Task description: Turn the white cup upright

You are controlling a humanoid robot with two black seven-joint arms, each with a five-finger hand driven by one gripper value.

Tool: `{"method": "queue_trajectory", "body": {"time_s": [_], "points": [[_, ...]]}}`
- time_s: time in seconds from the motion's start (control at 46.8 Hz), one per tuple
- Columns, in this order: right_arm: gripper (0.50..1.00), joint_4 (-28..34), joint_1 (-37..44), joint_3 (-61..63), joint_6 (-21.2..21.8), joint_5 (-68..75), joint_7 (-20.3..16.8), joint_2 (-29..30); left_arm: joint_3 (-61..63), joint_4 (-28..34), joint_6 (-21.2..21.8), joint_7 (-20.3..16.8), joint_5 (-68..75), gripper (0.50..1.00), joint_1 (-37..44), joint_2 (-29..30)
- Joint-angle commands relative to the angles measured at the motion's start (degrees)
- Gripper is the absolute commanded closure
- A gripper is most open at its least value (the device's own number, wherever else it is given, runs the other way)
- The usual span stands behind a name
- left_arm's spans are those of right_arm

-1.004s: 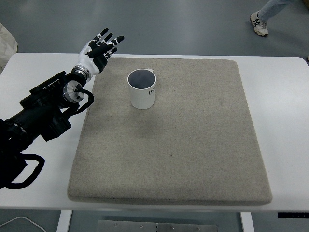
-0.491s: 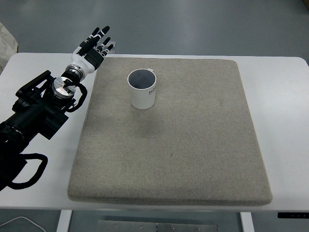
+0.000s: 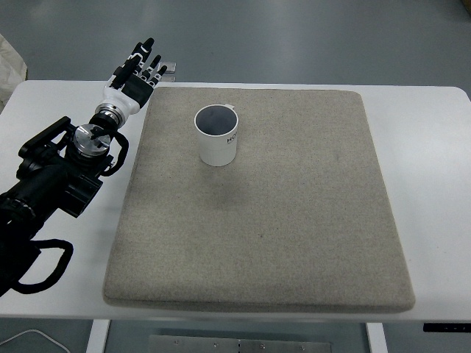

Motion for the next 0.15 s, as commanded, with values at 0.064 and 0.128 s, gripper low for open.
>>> {"method": "queue_trajectory", "body": {"time_s": [0.064, 0.128], "points": [[0.57, 0.0, 0.0, 0.0, 0.0, -0.01, 0.0, 0.0, 0.0, 0.0, -0.43, -0.24, -0.48, 0.506, 0.0, 0.0], [0.57, 0.0, 0.0, 0.0, 0.0, -0.01, 0.0, 0.0, 0.0, 0.0, -0.52, -0.32, -0.57, 0.506, 0.0, 0.0]]}}
